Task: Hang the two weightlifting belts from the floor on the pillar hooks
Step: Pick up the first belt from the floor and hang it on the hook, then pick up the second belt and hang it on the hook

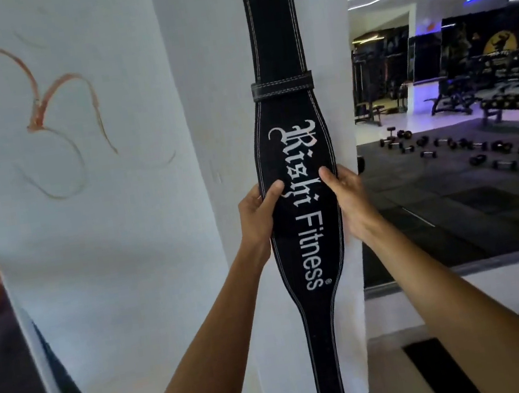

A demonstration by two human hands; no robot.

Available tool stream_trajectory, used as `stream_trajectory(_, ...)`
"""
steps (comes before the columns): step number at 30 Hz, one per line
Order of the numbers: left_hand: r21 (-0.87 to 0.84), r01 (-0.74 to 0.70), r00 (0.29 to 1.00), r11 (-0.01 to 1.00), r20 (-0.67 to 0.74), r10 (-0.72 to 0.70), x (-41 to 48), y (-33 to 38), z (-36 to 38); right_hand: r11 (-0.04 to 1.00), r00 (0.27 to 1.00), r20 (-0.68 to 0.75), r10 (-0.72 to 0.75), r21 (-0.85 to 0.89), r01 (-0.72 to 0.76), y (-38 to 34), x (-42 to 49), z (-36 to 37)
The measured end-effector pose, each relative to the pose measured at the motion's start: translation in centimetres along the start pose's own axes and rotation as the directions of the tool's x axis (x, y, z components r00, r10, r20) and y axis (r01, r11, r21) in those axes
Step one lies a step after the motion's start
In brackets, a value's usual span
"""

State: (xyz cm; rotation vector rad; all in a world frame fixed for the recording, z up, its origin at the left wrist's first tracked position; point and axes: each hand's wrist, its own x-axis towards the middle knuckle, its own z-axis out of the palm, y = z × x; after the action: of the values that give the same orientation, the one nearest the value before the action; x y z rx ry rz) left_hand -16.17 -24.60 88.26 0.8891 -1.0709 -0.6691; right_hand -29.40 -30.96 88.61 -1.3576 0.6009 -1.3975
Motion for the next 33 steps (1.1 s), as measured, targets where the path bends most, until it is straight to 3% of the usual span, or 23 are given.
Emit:
stream_trajectory(4, 0.074, 0.079, 0.997, 0.994, 0.002, -0.08, -1.0, -1.0, -2.1, 0.998, 0.993, -0.098, -0.06, -0.033, 0.057, 2.5, -0.4, 0.7)
stream_trajectory(7, 0.189, 0.265, 0.964, 0.946, -0.029, -0.264, -5.2, -4.6, -6.8, 0.998, 0.957, -0.291, -0.004, -0.066, -0.016, 8.3, -4.7, 1.5)
stream_trajectory(9, 0.264, 0.434, 0.9, 0.861, -0.079, -0.429, -9.7, -7.2, -11.3, 0.98, 0.902, -0.413, 0.13, -0.083, -0.18, 13.4, -9.8, 2.1)
stream_trajectory(12, 0.312, 0.605, 0.791, 0.733, -0.126, -0.599, -17.9, -10.6, -18.7, 0.854, 0.696, -0.634, 0.336, -0.107, -0.509, 20.2, -20.2, 3.7)
stream_trajectory(13, 0.311, 0.646, 0.756, 0.697, -0.135, -0.641, -20.7, -11.4, -21.0, 0.803, 0.662, -0.645, 0.382, -0.124, -0.583, 22.1, -23.7, 4.5)
stream_trajectory(15, 0.288, 0.738, 0.667, 0.61, -0.167, -0.726, -26.5, -13.0, -25.0, 0.645, 0.626, -0.523, 0.578, -0.176, -0.743, 24.9, -30.3, 7.0)
stream_trajectory(17, 0.279, 0.818, 0.562, 0.503, -0.2, -0.803, -32.1, -14.0, -28.3, 0.463, 0.515, -0.333, 0.79, -0.228, -0.857, 27.0, -35.9, 9.8)
stream_trajectory(22, 0.197, 0.937, 0.336, 0.29, -0.266, -0.904, -42.4, -17.6, -33.8, 0.279, 0.341, -0.096, 0.935, -0.395, -0.875, 30.6, -44.4, 13.6)
stream_trajectory(27, 0.021, 0.984, 0.174, 0.179, -0.353, -0.919, -50.8, -27.2, -38.3, 0.13, 0.209, -0.13, 0.969, -0.45, -0.884, 40.4, -51.0, 12.9)
stream_trajectory(33, -0.136, 0.99, -0.091, -0.039, -0.404, -0.91, -66.4, -50.6, -44.2, 0.015, 0.084, -0.107, 0.991, -0.526, -0.85, 65.1, -64.4, 7.0)
